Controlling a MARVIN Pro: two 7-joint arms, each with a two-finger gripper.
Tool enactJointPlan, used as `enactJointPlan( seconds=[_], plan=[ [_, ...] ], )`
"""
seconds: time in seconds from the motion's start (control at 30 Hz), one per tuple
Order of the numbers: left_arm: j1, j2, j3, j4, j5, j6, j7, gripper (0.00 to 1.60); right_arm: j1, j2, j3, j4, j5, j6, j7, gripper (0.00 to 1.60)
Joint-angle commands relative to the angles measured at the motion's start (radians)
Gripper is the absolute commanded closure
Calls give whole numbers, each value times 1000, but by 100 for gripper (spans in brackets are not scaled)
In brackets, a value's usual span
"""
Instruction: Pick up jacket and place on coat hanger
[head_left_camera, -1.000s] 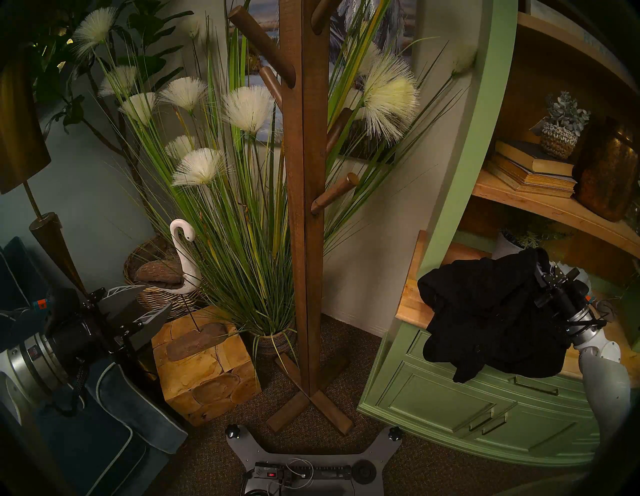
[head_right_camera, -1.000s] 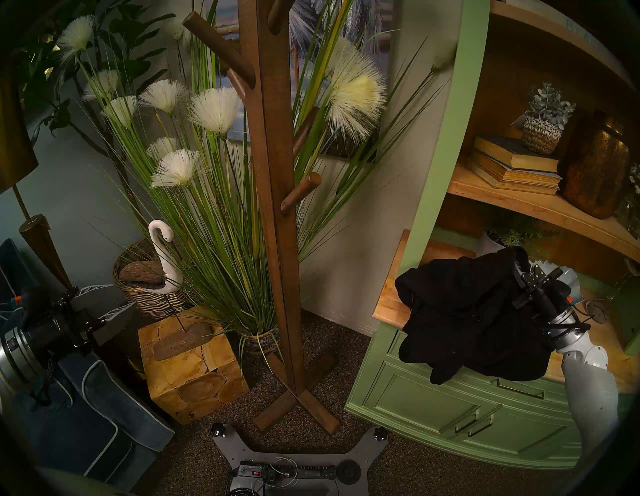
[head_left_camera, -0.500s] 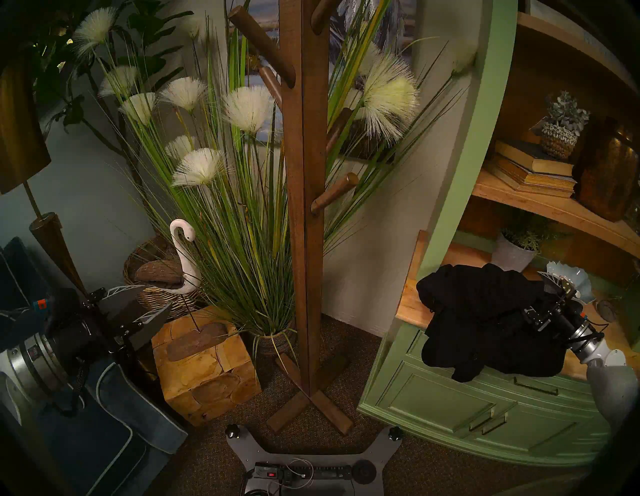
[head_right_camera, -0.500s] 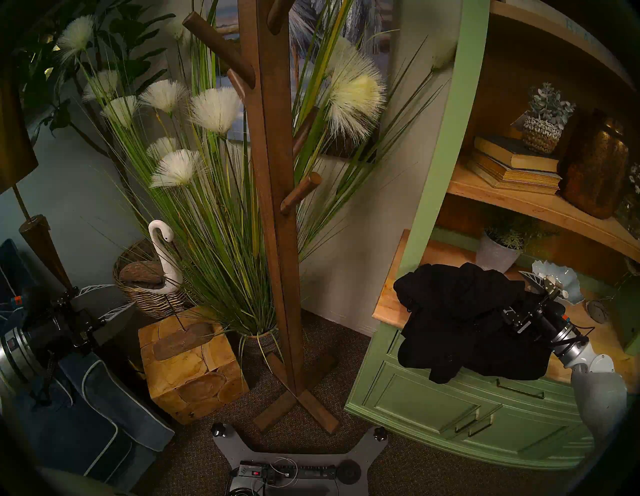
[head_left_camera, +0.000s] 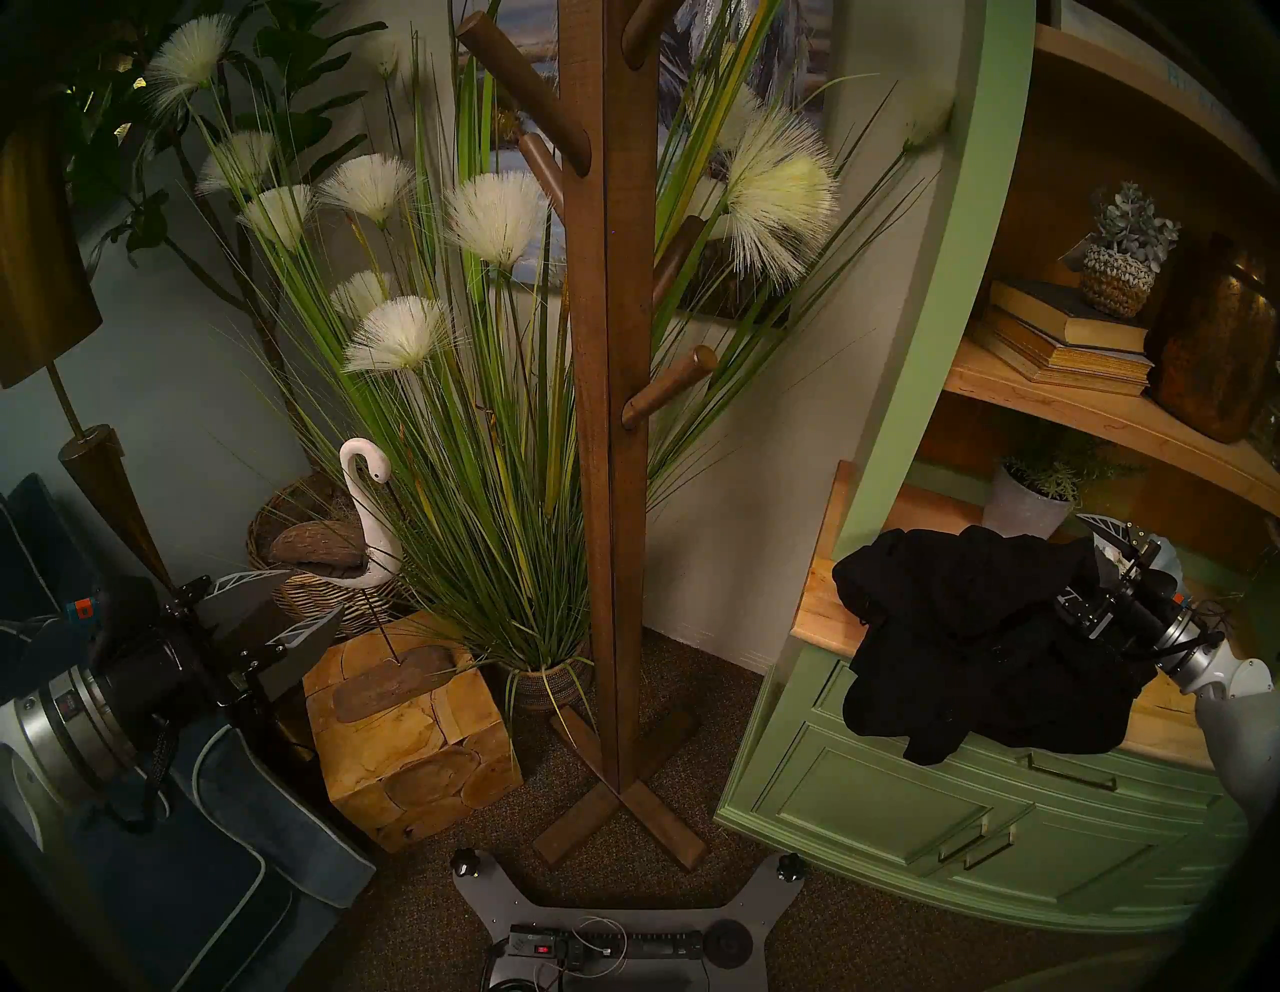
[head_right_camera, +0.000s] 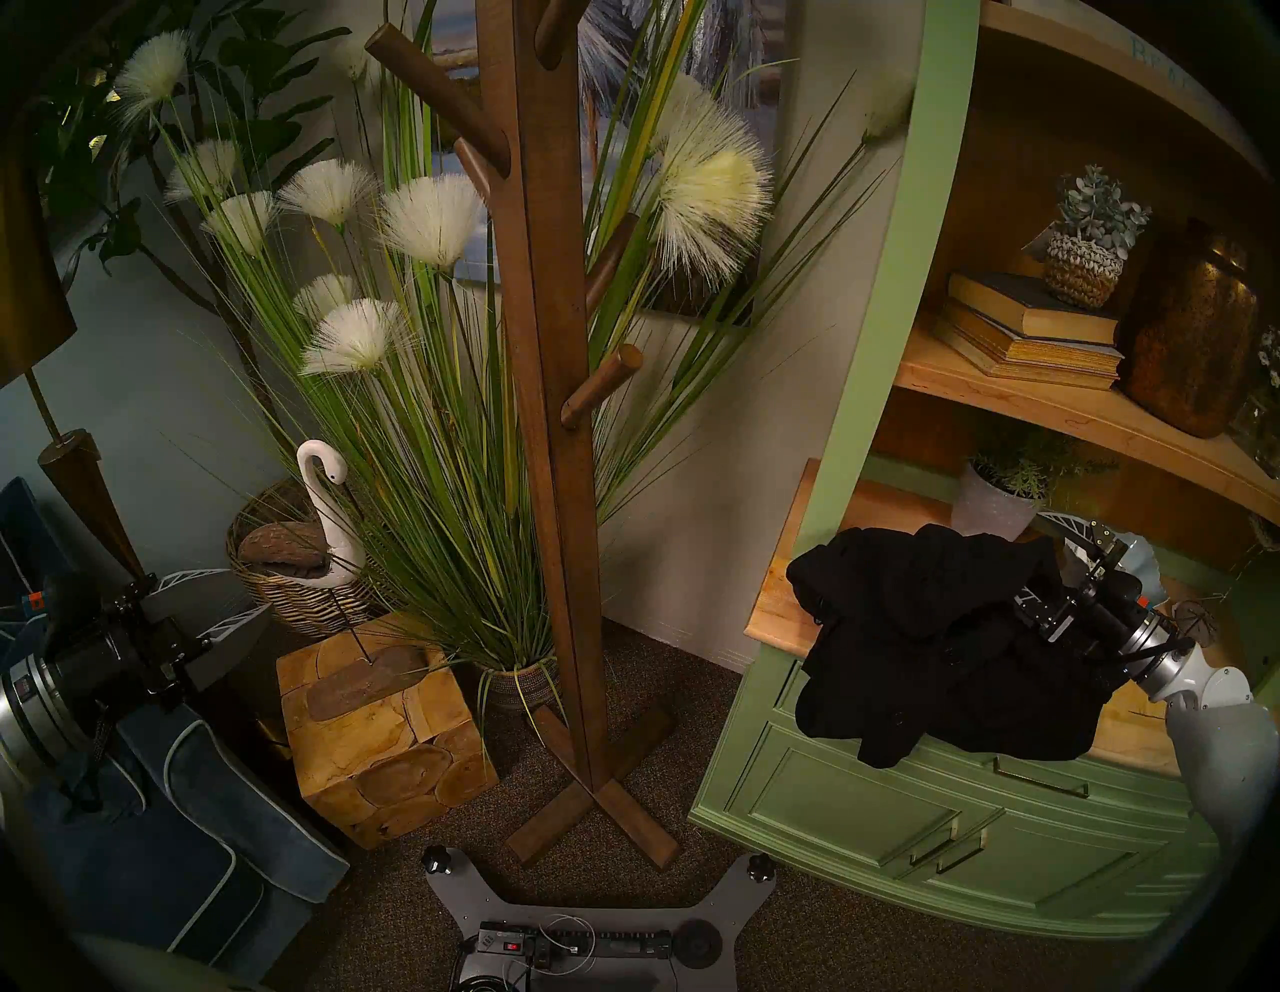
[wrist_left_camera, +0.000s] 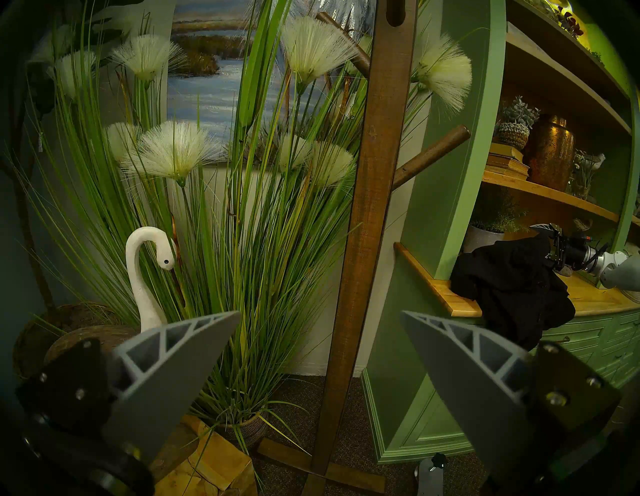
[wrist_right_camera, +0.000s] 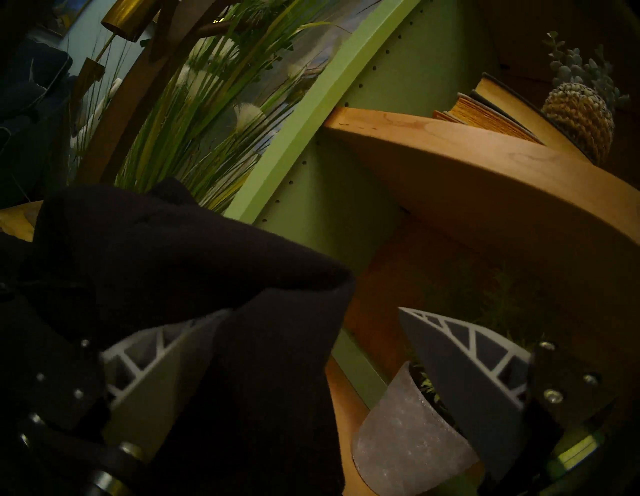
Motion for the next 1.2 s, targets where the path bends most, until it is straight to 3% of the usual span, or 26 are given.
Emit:
enactJointPlan(
  seconds=[0.0,0.17,0.47,0.73,1.17],
  plan=[
    [-4,2,1,-14,-12,0,-10,0,-114,105,20,-3,1,-5,114,0],
    [-4,2,1,-14,-12,0,-10,0,-164,130,27,21,9,-5,87,0],
    [-4,2,1,-14,-11,0,-9,0,-205,122,99,-57,84,-5,116,0],
    [-4,2,1,-14,-10,0,-9,0,-312,85,126,-114,128,-5,101,0],
    [-4,2,1,-13,-10,0,-9,0,-476,69,175,-126,165,-5,97,0]
  ],
)
